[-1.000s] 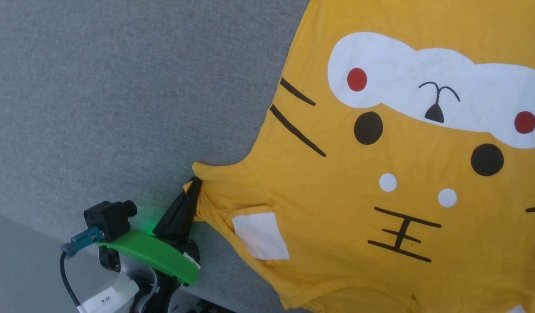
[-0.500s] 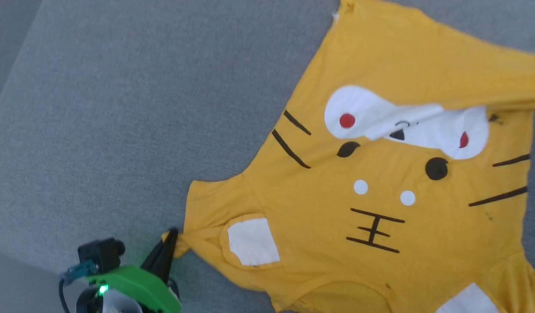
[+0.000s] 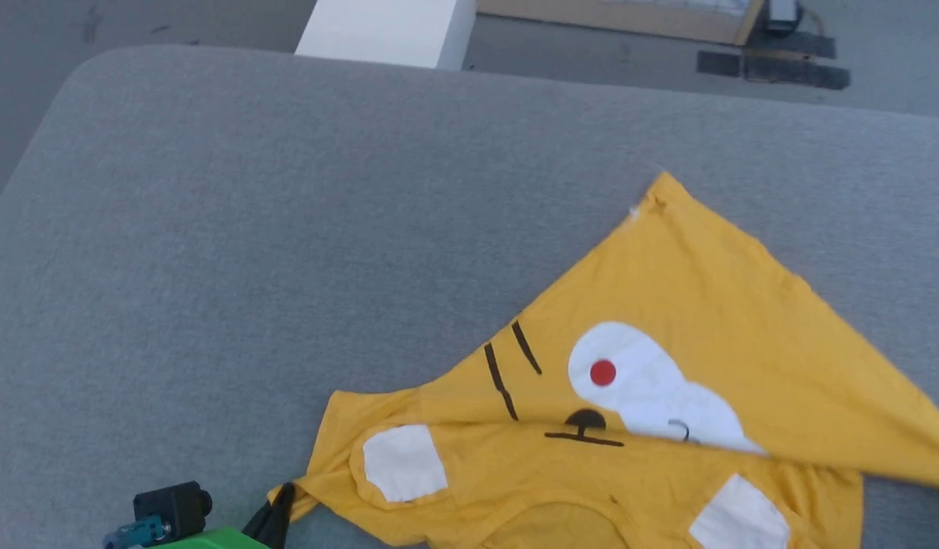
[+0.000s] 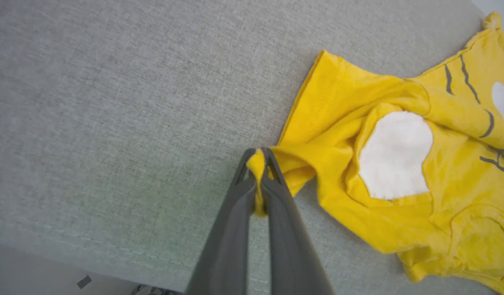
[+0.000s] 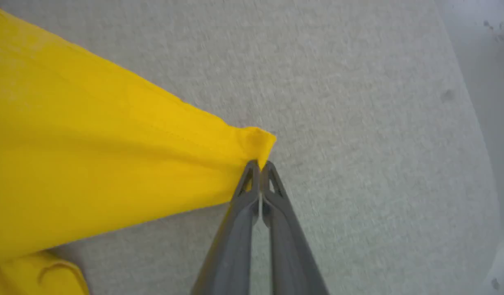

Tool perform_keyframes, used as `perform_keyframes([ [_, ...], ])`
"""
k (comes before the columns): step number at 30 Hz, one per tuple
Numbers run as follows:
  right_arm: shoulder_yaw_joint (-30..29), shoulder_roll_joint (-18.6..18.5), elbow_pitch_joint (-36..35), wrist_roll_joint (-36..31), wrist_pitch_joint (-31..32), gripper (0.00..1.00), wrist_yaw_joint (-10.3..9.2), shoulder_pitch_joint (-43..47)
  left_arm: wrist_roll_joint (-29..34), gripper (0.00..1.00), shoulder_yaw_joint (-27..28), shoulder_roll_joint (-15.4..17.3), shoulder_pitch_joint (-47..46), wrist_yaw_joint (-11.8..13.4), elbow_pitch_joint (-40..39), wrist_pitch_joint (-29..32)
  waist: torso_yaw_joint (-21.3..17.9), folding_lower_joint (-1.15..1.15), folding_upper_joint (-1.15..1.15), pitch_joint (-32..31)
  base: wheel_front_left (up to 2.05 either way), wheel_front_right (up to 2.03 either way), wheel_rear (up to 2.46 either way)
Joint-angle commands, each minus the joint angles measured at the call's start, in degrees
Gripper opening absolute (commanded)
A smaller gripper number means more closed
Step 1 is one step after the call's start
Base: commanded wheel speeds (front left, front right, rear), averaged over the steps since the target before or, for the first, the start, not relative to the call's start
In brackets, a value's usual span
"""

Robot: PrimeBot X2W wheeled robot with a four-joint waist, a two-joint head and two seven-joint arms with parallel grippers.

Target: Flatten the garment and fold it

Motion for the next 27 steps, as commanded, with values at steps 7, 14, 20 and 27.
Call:
perform_keyframes([
  [7, 2.1, 0.4, 1.6, 6.4, 7.9, 0.00, -0.09, 6.5, -0.2, 0.00, -0.1, 0.9, 0.8, 1.0, -1.4, 1.1, -4.1, 0.00, 0.00, -3.1, 0.00, 0.00, 0.00],
  [14, 5.8, 0.4, -0.9, 7.0, -4.0, 1.00, -0.09, 5.6, -0.1, 0.00, -0.3, 1.1, 0.4, 1.2, -1.8, 1.3, -4.0, 0.00, 0.00, -2.6, 0.00, 0.00, 0.00],
  [20, 13.3, -0.7, -2.4, 5.7, -22.8, 1.00, -0.09, -1.2, -0.1, 0.00, -0.9, 0.7, -0.5, 0.9, -1.6, 1.3, -2.8, 0.00, 0.00, -2.1, 0.00, 0.00, 0.00],
  [27, 30.3, -6.8, 3.2, 10.2, -37.6, 1.00, -0.09, -12.5, 0.2, 0.00, -1.8, 0.2, -2.1, 0.3, -0.9, 1.2, -1.0, 0.00, 0.00, -0.4, 0.00, 0.00, 0.00],
])
